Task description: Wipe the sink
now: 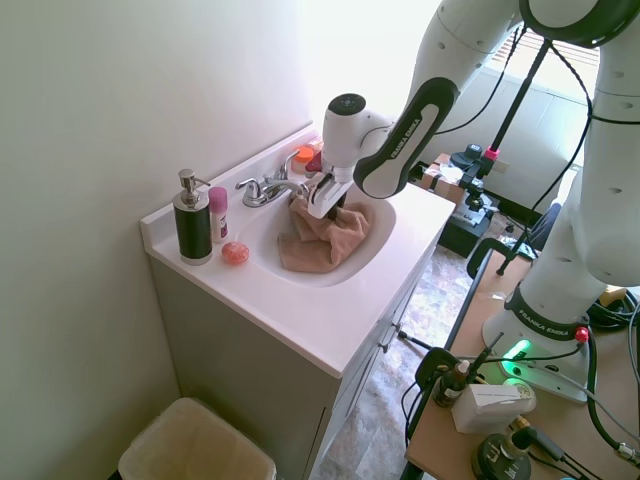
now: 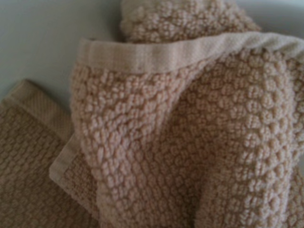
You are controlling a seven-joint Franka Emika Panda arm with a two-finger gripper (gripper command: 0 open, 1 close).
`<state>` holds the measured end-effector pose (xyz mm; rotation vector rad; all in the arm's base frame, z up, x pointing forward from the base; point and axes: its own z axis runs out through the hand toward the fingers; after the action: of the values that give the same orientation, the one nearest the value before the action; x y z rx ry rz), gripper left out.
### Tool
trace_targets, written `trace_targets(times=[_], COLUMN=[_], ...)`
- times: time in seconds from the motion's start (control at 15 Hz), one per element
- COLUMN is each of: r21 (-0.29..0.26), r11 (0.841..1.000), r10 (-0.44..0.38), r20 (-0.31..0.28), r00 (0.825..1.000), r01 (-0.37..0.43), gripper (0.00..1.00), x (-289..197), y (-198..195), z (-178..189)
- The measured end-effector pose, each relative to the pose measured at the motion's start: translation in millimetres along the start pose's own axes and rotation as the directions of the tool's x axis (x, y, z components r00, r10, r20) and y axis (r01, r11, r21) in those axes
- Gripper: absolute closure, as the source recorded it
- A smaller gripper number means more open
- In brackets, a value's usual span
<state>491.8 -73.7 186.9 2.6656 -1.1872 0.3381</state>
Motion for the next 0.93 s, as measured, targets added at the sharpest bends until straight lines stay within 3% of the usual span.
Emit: trace_targets(times=[0.33,0.6,0.93], r21=[0.041,0.106,0.166], r11=[0.999,0.994,0.985], r10=[-0.006,0.011,-0.022], r20=[-0.043,-0.083,-0.200], r00=[0.999,0.996,0.980], r01=[0.008,-0.002,0.056], gripper=[1.00,1.00,1.00], x=[-1,-3,4], y=[-1,9,35], z=[6,5,-2])
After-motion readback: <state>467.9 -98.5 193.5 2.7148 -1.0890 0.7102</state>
